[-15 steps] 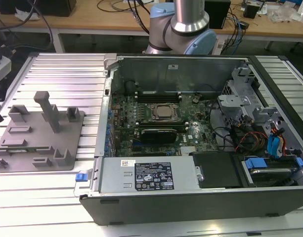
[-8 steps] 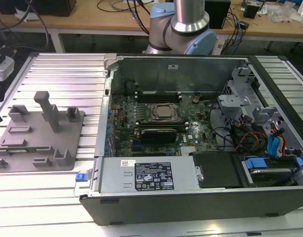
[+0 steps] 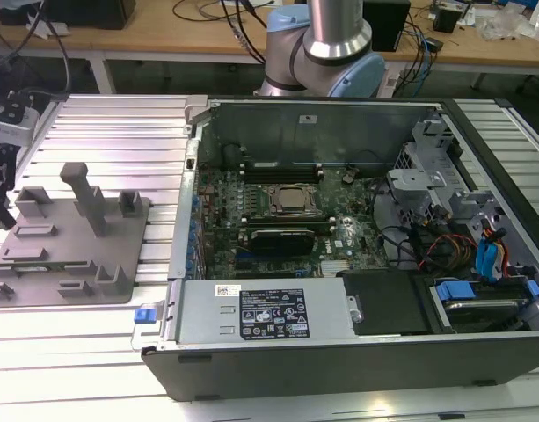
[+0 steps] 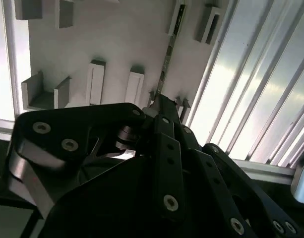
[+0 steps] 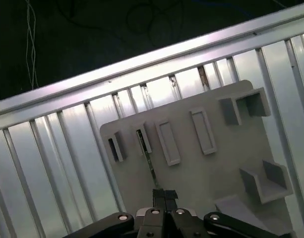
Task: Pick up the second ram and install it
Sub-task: 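Pick up the second ram and move it above second insertion slot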
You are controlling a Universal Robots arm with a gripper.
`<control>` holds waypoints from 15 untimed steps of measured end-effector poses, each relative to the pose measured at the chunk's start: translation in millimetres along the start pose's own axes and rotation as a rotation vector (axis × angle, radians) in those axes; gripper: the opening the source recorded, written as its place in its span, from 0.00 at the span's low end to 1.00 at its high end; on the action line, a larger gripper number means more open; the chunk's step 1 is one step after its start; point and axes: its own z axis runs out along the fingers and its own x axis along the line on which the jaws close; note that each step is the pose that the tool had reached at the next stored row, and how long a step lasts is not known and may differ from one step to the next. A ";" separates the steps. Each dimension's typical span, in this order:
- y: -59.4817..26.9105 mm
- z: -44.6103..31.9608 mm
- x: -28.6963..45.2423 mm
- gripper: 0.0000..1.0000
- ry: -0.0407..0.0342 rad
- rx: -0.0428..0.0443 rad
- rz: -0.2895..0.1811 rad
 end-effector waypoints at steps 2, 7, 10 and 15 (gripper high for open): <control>0.2 5.0 -0.1 0.08 -0.0011 0.0006 -0.074; 0.1 5.9 -0.2 0.08 0.0033 -0.0207 -0.088; 0.1 6.4 -0.1 0.08 0.0027 -0.0609 -0.090; -4.4 11.7 1.9 0.08 0.0030 -0.0607 -0.096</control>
